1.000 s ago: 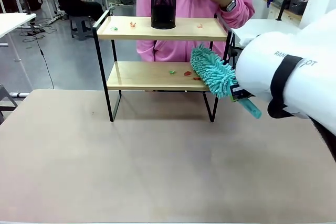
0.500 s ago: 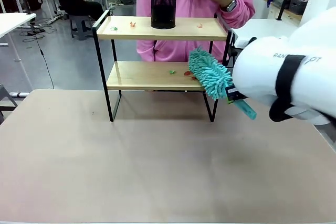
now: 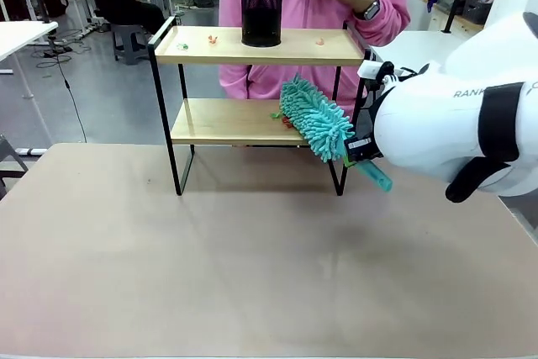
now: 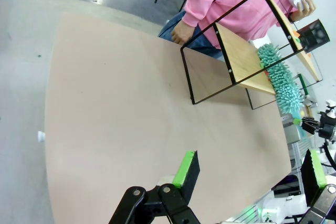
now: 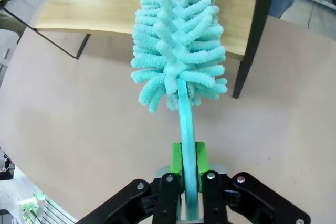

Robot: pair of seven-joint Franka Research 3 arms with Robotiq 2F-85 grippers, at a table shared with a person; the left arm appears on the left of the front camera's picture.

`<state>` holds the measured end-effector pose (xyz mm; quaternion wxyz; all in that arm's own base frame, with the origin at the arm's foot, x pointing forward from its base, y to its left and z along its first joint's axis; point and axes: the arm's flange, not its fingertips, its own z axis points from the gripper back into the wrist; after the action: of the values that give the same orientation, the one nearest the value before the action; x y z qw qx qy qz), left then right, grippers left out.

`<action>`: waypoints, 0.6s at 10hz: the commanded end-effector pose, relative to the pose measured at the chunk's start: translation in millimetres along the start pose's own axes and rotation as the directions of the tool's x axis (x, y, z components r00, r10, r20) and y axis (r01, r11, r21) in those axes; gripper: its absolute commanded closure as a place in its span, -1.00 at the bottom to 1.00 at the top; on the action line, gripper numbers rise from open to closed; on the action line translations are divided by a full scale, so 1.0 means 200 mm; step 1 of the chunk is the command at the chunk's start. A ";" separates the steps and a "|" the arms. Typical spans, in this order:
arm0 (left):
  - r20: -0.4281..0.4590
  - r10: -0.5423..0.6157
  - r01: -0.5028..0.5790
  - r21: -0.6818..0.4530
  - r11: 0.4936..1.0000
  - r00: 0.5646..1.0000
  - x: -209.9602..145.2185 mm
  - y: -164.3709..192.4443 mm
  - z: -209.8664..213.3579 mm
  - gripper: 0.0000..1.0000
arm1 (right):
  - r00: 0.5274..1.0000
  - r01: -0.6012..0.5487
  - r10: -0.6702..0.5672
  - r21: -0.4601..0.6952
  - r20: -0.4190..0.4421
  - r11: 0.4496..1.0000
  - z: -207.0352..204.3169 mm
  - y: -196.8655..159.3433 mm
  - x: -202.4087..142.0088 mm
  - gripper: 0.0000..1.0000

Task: Clean the shelf.
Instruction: Clean the specific tier of the Shelf with the Duster once objects are removed.

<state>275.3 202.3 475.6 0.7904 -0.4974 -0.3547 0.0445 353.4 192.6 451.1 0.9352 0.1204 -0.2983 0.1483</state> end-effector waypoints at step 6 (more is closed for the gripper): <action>0.013 -0.020 0.020 -0.014 1.000 1.000 0.00 -0.01 -0.01 -1.00 | 0.964 -0.222 0.250 0.240 -0.093 0.945 0.03 -0.05 -0.08 0.74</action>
<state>275.2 202.2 475.6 0.7904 -0.4975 -0.3546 0.0444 344.9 189.5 445.3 0.9180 0.1501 -0.2482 0.2706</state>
